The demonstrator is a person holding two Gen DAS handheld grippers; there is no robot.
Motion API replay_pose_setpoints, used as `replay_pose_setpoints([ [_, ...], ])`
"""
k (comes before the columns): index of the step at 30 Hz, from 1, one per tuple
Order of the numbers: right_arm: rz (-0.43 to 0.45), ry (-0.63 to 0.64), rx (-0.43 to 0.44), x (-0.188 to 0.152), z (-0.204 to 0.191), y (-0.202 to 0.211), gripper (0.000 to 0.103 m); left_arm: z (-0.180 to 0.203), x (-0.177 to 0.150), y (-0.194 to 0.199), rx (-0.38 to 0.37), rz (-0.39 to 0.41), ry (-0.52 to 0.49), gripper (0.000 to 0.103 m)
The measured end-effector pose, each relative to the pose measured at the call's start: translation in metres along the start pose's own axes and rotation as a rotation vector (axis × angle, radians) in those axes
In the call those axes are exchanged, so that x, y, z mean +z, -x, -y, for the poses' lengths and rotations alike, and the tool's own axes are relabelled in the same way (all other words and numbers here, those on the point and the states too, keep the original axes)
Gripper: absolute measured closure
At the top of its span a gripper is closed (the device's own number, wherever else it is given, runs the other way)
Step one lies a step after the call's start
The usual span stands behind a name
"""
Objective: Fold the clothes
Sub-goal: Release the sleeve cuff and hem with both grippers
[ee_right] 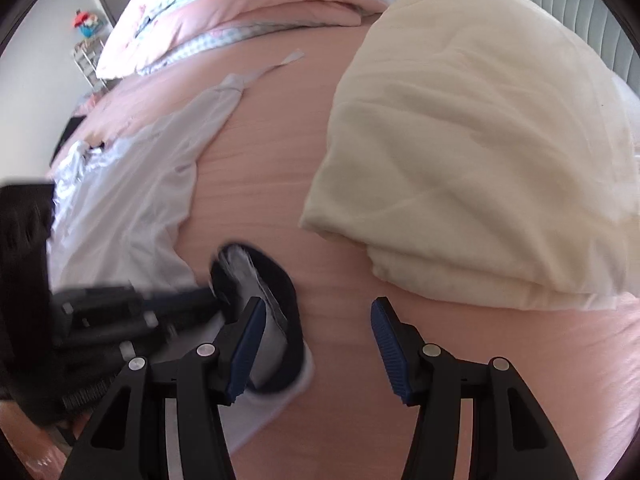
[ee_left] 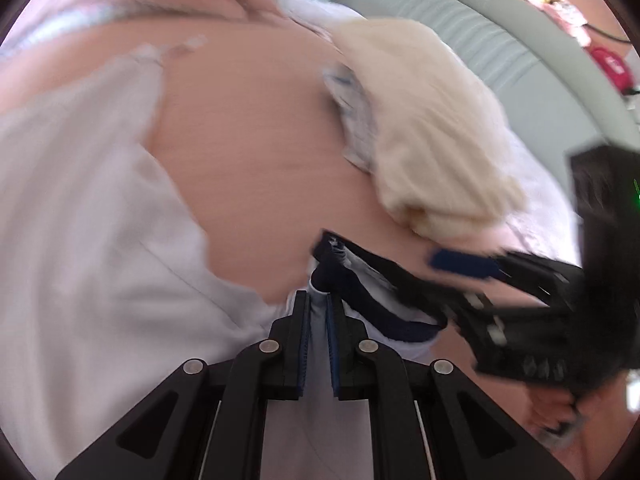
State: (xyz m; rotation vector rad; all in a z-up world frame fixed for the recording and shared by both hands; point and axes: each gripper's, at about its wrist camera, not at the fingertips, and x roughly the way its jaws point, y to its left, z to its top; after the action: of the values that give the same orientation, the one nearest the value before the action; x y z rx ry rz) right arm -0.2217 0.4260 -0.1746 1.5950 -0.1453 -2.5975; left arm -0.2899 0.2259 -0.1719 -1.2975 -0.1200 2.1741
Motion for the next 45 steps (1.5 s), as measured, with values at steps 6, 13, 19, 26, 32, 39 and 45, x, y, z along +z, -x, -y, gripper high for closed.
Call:
replay_pose_setpoints([
  [6,0.077,-0.004,-0.027,-0.009,0.002,0.014,0.048,0.003,-0.003,0.019,0.026,0.087,0.034,0.096],
  [13,-0.015,0.106,0.174,-0.014,-0.017,0.018,0.048,0.008,-0.001,0.009,0.033,-0.028,-0.056,0.096],
  [19,-0.043,0.028,0.056,-0.002,-0.01,-0.009,0.048,0.003,0.02,-0.01,-0.001,-0.041,0.003,0.096],
  [26,0.049,-0.151,-0.078,0.003,0.026,0.0,0.048,-0.004,0.02,0.013,-0.045,0.054,0.105,0.096],
  [32,0.017,-0.042,0.091,-0.014,0.004,0.008,0.048,0.026,0.011,-0.007,-0.022,-0.079,-0.115,0.096],
  [39,0.027,0.05,-0.186,-0.016,-0.009,-0.007,0.05,0.005,0.037,0.011,-0.045,0.02,0.089,0.096],
  [45,0.067,-0.04,-0.072,-0.019,0.002,0.019,0.048,0.02,-0.012,0.045,-0.051,-0.067,-0.038,0.096],
])
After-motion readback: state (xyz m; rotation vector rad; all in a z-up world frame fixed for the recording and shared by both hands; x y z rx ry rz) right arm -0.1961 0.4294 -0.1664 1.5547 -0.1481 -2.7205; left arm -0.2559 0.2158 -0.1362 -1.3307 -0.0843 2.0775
